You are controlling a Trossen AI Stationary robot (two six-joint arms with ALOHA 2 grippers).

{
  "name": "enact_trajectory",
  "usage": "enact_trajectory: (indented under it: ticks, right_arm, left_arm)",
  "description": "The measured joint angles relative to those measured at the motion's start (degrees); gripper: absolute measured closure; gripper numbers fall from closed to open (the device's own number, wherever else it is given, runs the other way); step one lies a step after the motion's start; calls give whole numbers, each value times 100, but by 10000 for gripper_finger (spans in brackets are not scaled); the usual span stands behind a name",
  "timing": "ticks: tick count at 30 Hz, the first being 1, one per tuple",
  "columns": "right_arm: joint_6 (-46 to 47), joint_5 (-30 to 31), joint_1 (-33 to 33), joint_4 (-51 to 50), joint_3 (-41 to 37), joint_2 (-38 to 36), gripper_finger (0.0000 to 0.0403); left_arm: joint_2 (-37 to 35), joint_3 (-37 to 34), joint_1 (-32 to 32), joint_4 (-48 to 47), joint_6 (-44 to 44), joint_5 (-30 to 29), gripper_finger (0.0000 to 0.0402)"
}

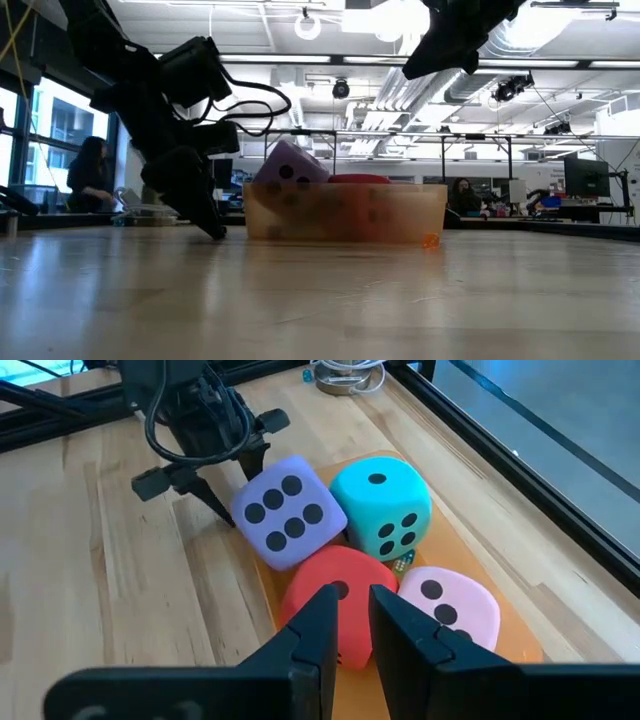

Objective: Pick & Place Dice
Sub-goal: Put the small black dice into the orange bin

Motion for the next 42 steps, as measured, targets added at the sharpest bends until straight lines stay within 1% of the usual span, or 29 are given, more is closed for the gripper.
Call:
enact_trajectory:
  ticks: [10,13,17,20,23,26,27,30,34,36,38,42]
  right_arm:
    - [17,-4,0,0,0,0,350]
    - [107,-50,0,2,0,0,350]
    - [147,-119,0,0,0,0,350]
    - [168,-121,37,2,0,1,350]
    - [168,-118,91,2,0,2,350]
    - [167,-116,169,4,0,2,350]
    - [165,-114,185,4,0,2,350]
    - [155,-113,221,12,0,2,350]
    - [127,-105,221,26,0,2,350]
    - [107,-95,221,60,0,2,350]
    - [104,-83,219,147,0,2,350]
    - [-27,-85,219,419,0,2,350]
  left_arm:
    - [4,-3,-39,-27,-320,36,315]
    - [4,-4,-39,-81,-416,66,341]
    - [-9,-6,-39,-110,-542,207,343]
    - [-128,-13,-41,-135,-560,449,341]
    - [-470,-18,-52,-179,-563,679,341]
    - [-1020,0,-93,-505,-568,867,341]
    - [-1236,80,-119,-549,-506,843,341]
    - [-1898,264,-230,-530,-308,463,341]
    - [-2500,565,-280,-295,30,23,341]
    - [-2590,827,-257,-112,345,-238,341]
    - [-2532,1115,-210,-98,738,-406,341]
    - [-2104,1811,30,-39,1305,-426,341]
